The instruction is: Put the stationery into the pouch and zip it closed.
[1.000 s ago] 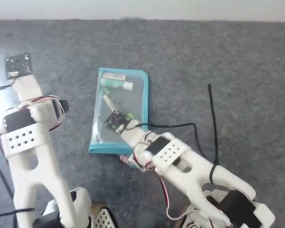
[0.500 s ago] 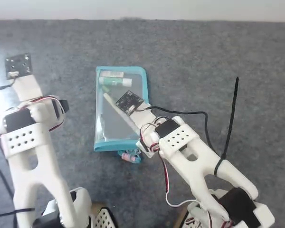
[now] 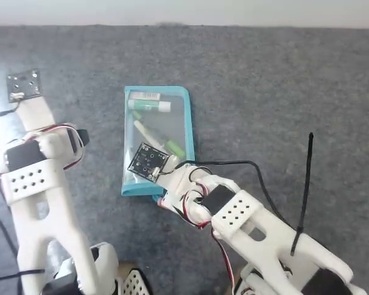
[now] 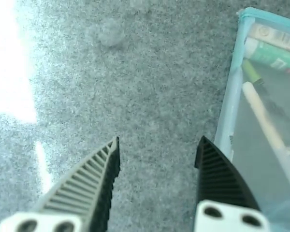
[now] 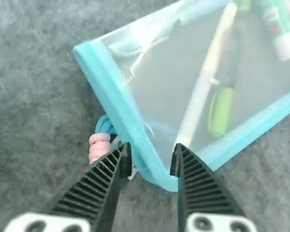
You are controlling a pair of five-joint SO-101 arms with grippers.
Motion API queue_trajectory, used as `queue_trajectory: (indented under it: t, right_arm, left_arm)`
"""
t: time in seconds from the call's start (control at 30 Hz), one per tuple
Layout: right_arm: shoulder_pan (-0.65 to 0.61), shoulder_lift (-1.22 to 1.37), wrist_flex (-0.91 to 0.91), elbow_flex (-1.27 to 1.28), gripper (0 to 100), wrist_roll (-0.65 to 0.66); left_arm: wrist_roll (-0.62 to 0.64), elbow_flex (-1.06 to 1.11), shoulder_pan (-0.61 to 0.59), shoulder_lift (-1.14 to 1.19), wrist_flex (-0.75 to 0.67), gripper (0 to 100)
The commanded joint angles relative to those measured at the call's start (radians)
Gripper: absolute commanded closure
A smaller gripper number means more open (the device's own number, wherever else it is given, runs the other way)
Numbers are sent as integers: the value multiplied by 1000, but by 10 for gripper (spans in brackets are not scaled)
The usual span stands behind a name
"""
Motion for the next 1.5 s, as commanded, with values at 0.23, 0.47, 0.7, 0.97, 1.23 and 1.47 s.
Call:
queue_trajectory:
  t: [0.23,0.47,0.7,0.97,1.23,1.47]
  right_arm:
    - [-65,110,-79,-3,851,54]
    - [-31,128,-102,-32,852,49]
    - [73,283,-133,-158,867,-2]
    - [156,390,-125,-414,990,2]
    - [246,412,-15,-526,981,-15]
    - [96,87,183,-321,991,-502]
  left_arm:
    - [-17,-15,-9,3,-21,761]
    - [-18,-10,-9,3,-20,761]
    - [-18,-8,-9,3,-20,761]
    - [-18,-5,-9,3,-20,761]
    - [-21,10,-8,3,-26,761]
    - [-23,10,-3,5,-28,761]
